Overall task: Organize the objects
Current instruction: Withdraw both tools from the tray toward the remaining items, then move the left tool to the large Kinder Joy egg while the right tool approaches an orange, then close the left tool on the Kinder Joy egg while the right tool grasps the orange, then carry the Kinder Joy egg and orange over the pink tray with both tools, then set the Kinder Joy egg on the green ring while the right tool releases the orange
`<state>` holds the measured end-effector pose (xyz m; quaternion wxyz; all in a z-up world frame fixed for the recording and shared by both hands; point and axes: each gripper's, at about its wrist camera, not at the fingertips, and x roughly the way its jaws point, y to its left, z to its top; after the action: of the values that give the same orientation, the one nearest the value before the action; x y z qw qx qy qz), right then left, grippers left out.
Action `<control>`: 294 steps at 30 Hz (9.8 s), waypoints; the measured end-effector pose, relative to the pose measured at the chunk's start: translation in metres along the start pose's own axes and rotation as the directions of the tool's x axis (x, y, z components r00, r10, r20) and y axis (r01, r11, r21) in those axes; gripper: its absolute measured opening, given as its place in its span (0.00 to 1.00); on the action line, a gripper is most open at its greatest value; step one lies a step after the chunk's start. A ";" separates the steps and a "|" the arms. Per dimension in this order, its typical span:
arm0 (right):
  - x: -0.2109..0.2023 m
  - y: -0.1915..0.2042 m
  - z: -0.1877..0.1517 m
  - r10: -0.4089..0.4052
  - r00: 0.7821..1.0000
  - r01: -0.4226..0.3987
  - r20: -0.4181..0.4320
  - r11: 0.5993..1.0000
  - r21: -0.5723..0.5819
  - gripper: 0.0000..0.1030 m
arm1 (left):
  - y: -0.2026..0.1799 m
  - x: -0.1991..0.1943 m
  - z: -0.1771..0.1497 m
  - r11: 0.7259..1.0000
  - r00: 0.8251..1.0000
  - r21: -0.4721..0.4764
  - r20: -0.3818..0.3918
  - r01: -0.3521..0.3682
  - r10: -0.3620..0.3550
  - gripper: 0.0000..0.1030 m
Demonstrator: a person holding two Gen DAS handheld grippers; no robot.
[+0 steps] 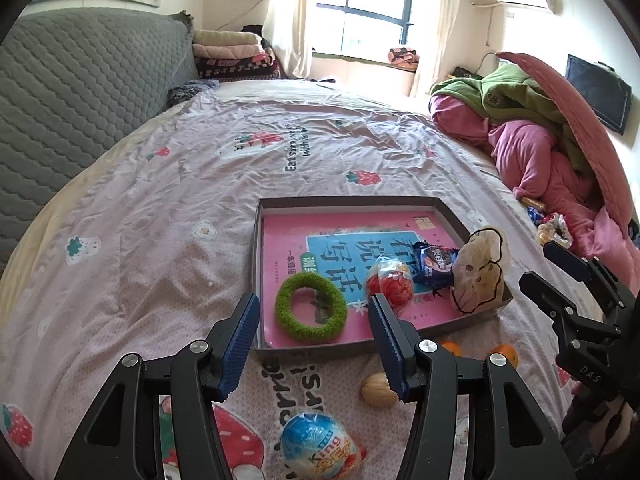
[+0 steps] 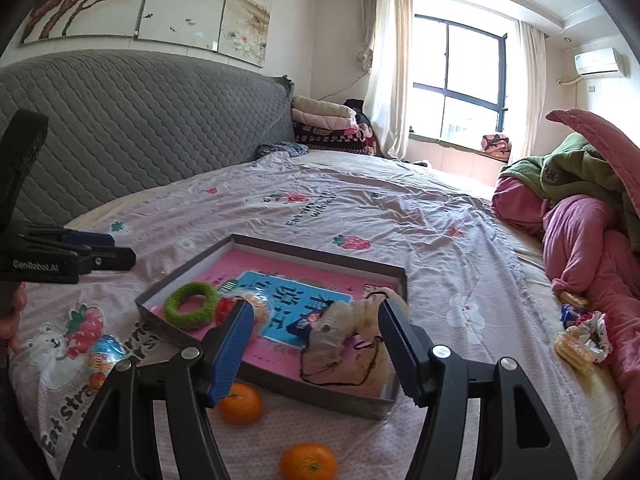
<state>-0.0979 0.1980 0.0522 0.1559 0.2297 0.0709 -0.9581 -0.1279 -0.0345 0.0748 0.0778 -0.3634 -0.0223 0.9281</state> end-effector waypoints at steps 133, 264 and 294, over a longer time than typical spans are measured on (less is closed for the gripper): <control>0.075 0.076 -0.067 -0.004 0.942 -0.047 -0.337 0.989 -0.143 0.37 | -0.008 0.058 -0.098 0.997 0.980 -0.073 -0.198 -0.040 0.025 0.67; 0.126 0.010 -0.029 0.150 0.933 -0.128 -0.328 0.988 0.089 0.37 | -0.005 0.135 0.005 0.990 0.990 0.118 -0.110 -0.079 0.092 0.58; 0.108 0.008 -0.019 0.138 0.947 -0.113 -0.290 0.988 0.102 0.45 | -0.007 0.119 0.004 0.989 0.991 0.124 -0.096 -0.084 0.097 0.59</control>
<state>-0.1783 0.1654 -0.0153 0.1942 0.3813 0.0382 -0.9030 -0.2160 -0.0080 -0.0017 0.0583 -0.4053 0.0540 0.9107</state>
